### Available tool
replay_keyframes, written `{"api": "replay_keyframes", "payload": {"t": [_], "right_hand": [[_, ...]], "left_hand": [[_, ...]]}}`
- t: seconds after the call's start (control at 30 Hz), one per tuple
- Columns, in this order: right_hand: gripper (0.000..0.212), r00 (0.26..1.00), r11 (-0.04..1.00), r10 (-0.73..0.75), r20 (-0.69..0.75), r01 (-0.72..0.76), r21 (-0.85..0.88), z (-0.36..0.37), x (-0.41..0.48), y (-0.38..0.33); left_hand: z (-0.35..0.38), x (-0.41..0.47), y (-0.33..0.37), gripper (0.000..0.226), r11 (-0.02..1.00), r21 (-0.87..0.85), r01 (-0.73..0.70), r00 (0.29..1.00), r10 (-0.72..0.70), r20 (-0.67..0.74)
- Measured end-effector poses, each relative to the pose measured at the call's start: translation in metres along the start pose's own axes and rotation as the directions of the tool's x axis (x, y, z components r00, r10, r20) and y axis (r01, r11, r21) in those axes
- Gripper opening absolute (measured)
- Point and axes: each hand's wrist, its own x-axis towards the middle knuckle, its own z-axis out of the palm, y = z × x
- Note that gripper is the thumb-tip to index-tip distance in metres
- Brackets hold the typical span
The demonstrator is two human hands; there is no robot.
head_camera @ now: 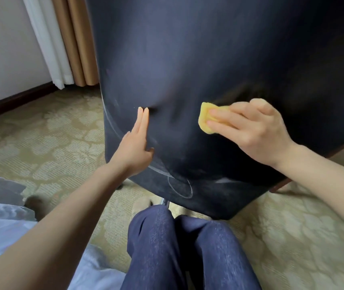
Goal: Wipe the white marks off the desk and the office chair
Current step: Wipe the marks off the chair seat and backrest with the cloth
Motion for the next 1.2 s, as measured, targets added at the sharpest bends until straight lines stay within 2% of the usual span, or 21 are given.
{"api": "replay_keyframes", "payload": {"t": [0.13, 0.3, 0.43, 0.53, 0.6, 0.67, 0.73, 0.8, 0.87, 1.0, 1.13, 1.2], "right_hand": [[0.020, 0.975, 0.986, 0.162, -0.150, -0.166, -0.015, 0.025, 0.036, -0.013], [0.020, 0.970, 0.986, 0.167, -0.177, -0.166, 0.020, 0.061, 0.052, -0.044], [0.019, 0.998, 0.998, 0.057, -0.014, -0.057, 0.007, 0.095, 0.043, -0.079], [0.024, 0.986, 1.000, -0.010, 0.165, 0.007, 0.022, 0.117, 0.031, -0.110], [0.031, 0.950, 0.995, -0.098, 0.296, 0.089, 0.043, 0.127, 0.021, -0.130], [0.040, 0.887, 0.981, -0.192, 0.420, 0.183, 0.062, 0.133, 0.007, -0.144], [0.039, 0.818, 0.957, -0.288, 0.498, 0.270, 0.110, 0.133, -0.008, -0.151], [0.026, 0.781, 0.938, -0.344, 0.521, 0.317, 0.144, 0.128, -0.023, -0.151], [0.017, 0.788, 0.932, -0.362, 0.498, 0.323, 0.167, 0.118, -0.043, -0.144], [0.036, 0.837, 0.944, -0.323, 0.442, 0.251, 0.215, 0.081, -0.097, -0.118], [0.027, 0.837, 0.952, -0.287, 0.465, 0.197, 0.233, 0.037, -0.131, -0.078], [0.035, 0.848, 0.964, -0.248, 0.469, 0.170, 0.202, 0.014, -0.137, -0.057]], "left_hand": [[0.001, 0.003, -0.003, 0.102, 1.000, -0.003, 0.005, 1.000, -0.005, 0.026], [0.000, 0.006, -0.014, 0.101, 1.000, 0.019, -0.022, 0.999, 0.021, 0.036], [-0.001, 0.007, -0.019, 0.102, 1.000, 0.016, -0.027, 0.999, 0.027, 0.043], [-0.002, 0.007, -0.019, 0.102, 0.999, 0.037, -0.029, 0.999, 0.027, 0.038], [-0.001, 0.007, -0.019, 0.102, 0.998, 0.052, -0.024, 0.999, 0.022, 0.042], [-0.001, 0.007, -0.020, 0.103, 0.996, 0.080, -0.030, 0.998, 0.026, 0.053], [-0.002, 0.007, -0.020, 0.103, 0.994, 0.104, -0.037, 0.997, 0.030, 0.071], [-0.004, 0.007, -0.017, 0.103, 0.994, 0.103, -0.031, 0.996, 0.022, 0.088], [-0.005, 0.007, -0.012, 0.102, 0.996, 0.090, -0.023, 0.995, 0.013, 0.102], [0.002, 0.008, -0.003, 0.103, 0.995, 0.098, 0.027, 0.996, -0.036, 0.087], [0.018, 0.006, 0.009, 0.098, 0.991, 0.106, 0.081, 0.996, -0.077, -0.040], [0.030, 0.000, 0.021, 0.095, 0.991, 0.117, 0.066, 0.993, -0.055, -0.102]]}}
